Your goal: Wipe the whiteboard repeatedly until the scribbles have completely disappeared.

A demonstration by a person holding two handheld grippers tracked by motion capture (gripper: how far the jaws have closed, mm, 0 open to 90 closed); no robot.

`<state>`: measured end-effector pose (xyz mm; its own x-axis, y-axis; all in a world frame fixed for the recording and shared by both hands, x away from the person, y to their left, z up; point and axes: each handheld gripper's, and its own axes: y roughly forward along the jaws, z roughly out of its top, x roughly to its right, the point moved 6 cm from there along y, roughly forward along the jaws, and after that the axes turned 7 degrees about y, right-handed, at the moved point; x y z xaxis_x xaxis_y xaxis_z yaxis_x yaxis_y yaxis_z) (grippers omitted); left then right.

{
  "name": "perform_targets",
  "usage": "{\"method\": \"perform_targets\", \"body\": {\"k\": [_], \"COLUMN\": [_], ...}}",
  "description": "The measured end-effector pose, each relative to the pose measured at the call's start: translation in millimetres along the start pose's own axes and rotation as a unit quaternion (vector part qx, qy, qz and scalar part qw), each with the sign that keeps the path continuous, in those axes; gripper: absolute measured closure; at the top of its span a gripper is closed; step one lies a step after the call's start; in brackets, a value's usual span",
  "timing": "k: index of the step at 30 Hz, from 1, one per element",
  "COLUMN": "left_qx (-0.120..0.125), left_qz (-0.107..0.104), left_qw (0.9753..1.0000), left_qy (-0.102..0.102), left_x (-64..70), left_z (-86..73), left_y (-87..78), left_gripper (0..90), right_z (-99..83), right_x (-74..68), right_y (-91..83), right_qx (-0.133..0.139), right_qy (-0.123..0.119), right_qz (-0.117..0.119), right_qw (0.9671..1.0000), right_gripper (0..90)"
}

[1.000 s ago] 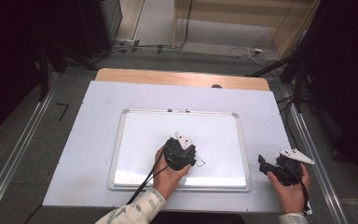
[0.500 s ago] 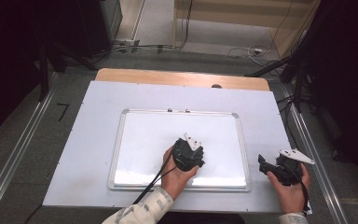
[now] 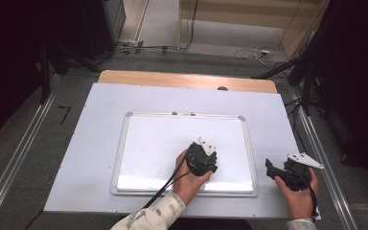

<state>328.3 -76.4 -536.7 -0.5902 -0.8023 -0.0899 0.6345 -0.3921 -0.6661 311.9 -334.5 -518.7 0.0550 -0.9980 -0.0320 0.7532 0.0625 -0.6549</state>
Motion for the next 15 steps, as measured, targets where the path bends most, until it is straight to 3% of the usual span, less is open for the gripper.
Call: {"method": "perform_targets", "body": {"k": [15], "left_qx": [-0.002], "left_qz": [-0.007], "left_qw": [0.9999], "left_qy": [0.008], "left_x": [12.5], "left_z": [13.5], "left_y": [12.3], "left_gripper": [41.1], "right_z": [0.4], "right_x": [0.5], "right_y": [-1.6], "right_qx": [0.002], "right_qy": [0.001], "right_qz": [0.002], "right_qw": [1.0], "right_gripper": [19.3]}}
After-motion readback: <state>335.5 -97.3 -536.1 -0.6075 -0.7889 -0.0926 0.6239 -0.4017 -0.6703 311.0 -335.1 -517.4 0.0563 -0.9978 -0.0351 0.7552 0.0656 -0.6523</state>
